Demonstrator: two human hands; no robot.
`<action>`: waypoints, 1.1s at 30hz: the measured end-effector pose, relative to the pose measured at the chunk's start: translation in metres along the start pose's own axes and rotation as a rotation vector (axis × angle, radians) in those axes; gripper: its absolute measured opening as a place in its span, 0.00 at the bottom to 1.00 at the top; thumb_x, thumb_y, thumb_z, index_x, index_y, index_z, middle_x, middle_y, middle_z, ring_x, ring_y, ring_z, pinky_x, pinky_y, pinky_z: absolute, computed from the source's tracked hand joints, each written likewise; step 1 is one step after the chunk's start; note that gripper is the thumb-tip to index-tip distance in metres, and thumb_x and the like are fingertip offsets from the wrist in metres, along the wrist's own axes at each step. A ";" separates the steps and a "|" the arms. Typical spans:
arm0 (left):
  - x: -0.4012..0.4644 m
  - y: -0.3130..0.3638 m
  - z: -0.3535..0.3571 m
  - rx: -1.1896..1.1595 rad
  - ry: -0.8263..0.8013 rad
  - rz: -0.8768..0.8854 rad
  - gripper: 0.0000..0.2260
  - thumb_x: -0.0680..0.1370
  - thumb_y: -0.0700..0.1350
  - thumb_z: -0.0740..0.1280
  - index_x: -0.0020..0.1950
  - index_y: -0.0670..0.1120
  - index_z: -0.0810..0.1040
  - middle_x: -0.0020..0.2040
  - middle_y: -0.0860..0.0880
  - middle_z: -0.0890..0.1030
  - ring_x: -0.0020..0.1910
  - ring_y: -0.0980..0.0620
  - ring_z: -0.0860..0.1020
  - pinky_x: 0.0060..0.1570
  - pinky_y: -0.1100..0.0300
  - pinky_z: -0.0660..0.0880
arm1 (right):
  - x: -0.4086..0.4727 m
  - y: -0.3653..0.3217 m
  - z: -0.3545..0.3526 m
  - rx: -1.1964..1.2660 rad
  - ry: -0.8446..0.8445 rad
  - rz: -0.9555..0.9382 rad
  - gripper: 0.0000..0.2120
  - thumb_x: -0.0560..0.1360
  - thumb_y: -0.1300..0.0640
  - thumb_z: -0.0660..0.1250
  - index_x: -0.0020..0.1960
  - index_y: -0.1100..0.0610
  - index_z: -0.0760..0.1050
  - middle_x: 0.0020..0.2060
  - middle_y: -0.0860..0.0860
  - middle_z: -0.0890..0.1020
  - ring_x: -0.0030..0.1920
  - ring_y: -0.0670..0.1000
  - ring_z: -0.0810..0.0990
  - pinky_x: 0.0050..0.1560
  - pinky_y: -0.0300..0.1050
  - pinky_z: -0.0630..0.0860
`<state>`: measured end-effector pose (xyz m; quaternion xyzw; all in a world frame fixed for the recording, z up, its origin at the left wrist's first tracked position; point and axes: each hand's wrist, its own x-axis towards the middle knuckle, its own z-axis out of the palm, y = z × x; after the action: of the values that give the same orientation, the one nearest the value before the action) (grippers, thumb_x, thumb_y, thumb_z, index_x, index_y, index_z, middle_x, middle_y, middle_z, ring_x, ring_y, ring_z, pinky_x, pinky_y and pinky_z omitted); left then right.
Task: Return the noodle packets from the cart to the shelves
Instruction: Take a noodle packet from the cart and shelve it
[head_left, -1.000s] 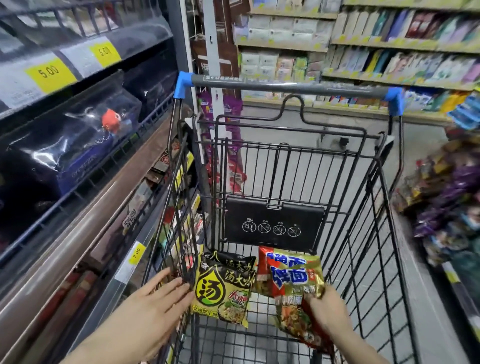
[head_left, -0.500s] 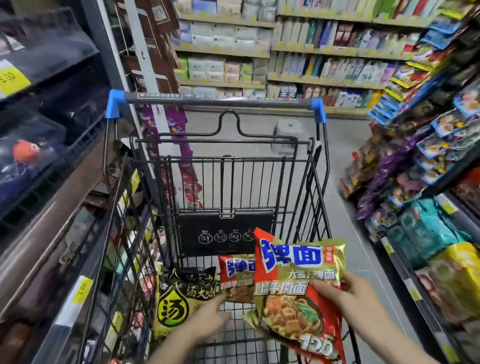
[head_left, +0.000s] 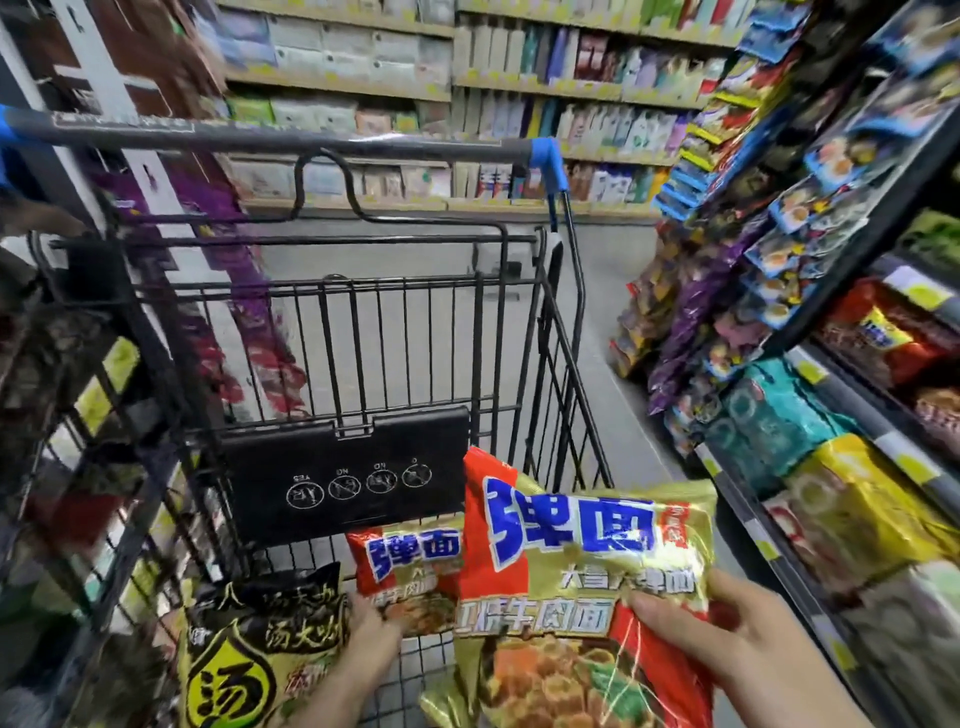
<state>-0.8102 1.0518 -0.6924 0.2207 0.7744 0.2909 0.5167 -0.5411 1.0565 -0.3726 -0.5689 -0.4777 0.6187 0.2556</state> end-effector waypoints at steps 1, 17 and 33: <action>0.041 -0.029 0.006 -0.010 0.048 -0.011 0.50 0.62 0.63 0.73 0.75 0.46 0.54 0.75 0.44 0.58 0.72 0.44 0.61 0.71 0.43 0.58 | 0.000 -0.001 0.000 0.009 -0.021 -0.009 0.41 0.32 0.41 0.82 0.45 0.52 0.85 0.41 0.56 0.87 0.41 0.57 0.86 0.40 0.47 0.82; -0.029 0.029 0.017 -0.008 0.237 0.086 0.19 0.73 0.38 0.69 0.63 0.39 0.70 0.55 0.36 0.76 0.56 0.35 0.75 0.61 0.42 0.69 | 0.003 0.006 -0.006 0.121 0.010 -0.019 0.18 0.59 0.64 0.75 0.48 0.63 0.80 0.37 0.60 0.86 0.31 0.55 0.85 0.25 0.38 0.77; -0.186 0.098 -0.083 -0.104 0.028 0.304 0.17 0.70 0.40 0.73 0.57 0.38 0.78 0.36 0.53 0.79 0.36 0.56 0.77 0.31 0.70 0.70 | -0.038 -0.023 -0.023 0.090 0.020 0.031 0.17 0.67 0.60 0.73 0.54 0.63 0.76 0.41 0.58 0.86 0.37 0.56 0.86 0.32 0.41 0.80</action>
<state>-0.8145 0.9855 -0.4764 0.3041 0.7231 0.4086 0.4667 -0.5158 1.0407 -0.3323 -0.5702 -0.4381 0.6377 0.2761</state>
